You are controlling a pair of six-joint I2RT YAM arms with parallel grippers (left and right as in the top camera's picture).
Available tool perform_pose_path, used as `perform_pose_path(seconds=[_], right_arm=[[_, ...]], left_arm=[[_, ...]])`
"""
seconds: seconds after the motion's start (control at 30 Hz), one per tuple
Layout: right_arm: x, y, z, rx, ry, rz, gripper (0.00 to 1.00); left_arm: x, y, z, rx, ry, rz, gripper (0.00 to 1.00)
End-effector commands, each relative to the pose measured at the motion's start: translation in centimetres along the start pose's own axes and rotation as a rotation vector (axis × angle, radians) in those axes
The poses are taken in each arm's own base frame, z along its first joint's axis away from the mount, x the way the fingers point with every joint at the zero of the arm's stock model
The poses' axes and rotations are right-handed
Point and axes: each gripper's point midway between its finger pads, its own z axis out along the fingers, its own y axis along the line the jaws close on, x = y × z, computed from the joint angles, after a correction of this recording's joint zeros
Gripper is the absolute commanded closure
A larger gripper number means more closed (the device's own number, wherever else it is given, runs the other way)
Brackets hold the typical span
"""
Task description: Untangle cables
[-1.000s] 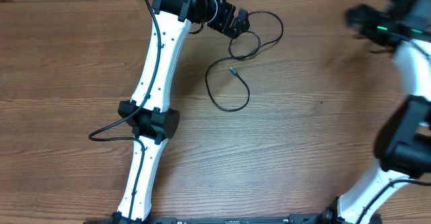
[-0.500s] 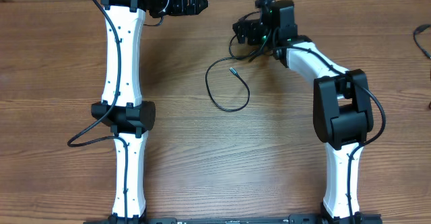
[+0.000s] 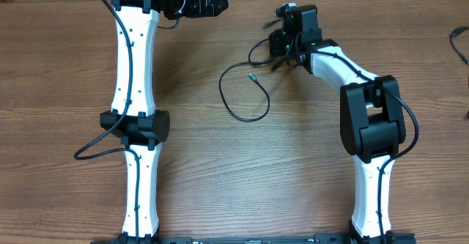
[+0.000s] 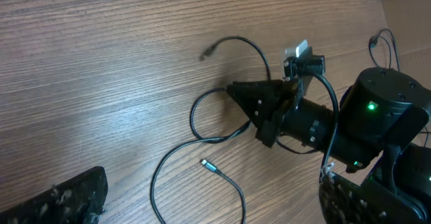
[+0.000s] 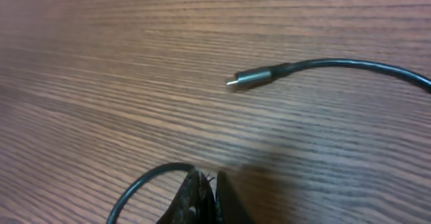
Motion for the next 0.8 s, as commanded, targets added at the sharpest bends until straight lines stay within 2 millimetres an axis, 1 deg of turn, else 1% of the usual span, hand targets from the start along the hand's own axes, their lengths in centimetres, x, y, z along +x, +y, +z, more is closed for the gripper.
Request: perform_pose_path(seconds=[0.0, 0.07, 0.13, 0.2, 0.27, 0.33, 0.37, 0.4, 0.43, 0.47, 0.5, 0.57, 0.67, 0.77], right_arm=[[0.5, -0.7, -0.2, 0.019, 0.022, 0.003, 0.96], [0.4, -0.4, -0.8, 0.014, 0.033, 0.006, 0.96], [-0.2, 0.7, -1.9, -0.035, 0.036, 0.006, 0.96], [-1.9, 2.5, -4.0, -0.119, 0.011, -0.053, 0.96], [-4.6, 3.4, -6.9, -0.128, -0.041, -0.061, 0.96], [-7.3, 4.4, -10.6, -0.116, -0.093, -0.075, 0.96], [-8.5, 4.7, -12.3, -0.103, -0.115, -0.081, 0.96], [-9.8, 5.0, -14.5, -0.086, -0.140, -0.086, 0.96], [-10.7, 5.3, -16.4, -0.072, -0.159, -0.090, 0.96], [-11.6, 5.7, -18.4, -0.060, -0.179, -0.094, 0.96], [-12.2, 6.0, -20.0, -0.055, -0.191, -0.100, 0.96], [-12.8, 6.8, -23.1, -0.055, -0.209, -0.104, 0.96], [-13.0, 7.7, -26.5, -0.056, -0.223, -0.108, 0.96], [-12.9, 8.3, -29.1, -0.055, -0.234, -0.134, 0.96]], left_arm=[[-0.4, -1.4, -0.9, 0.024, -0.024, 0.039, 0.00], [-0.4, -1.3, -0.9, 0.019, -0.024, 0.044, 0.00], [-0.3, -0.9, -0.9, -0.001, -0.022, 0.041, 0.00], [-0.1, -0.7, -0.9, -0.016, -0.015, 0.060, 0.00], [0.1, -0.6, -0.8, -0.020, -0.008, 0.082, 0.00], [0.2, -0.5, -0.8, -0.020, -0.004, 0.102, 0.00], [0.2, -0.6, -0.8, -0.019, -0.003, 0.109, 0.00], [0.2, -0.7, -0.8, -0.017, -0.002, 0.117, 0.00], [0.2, -0.9, -0.7, -0.007, -0.001, 0.133, 0.00], [0.3, -1.5, -0.7, 0.023, 0.000, 0.166, 0.00], [0.4, -2.5, -0.7, 0.076, 0.000, 0.210, 0.01], [0.6, -5.1, -1.0, 0.220, -0.008, 0.305, 0.00], [1.1, -9.7, -2.2, 0.480, -0.044, 0.443, 0.00], [1.7, -13.4, -4.1, 0.704, -0.088, 0.542, 0.00]])
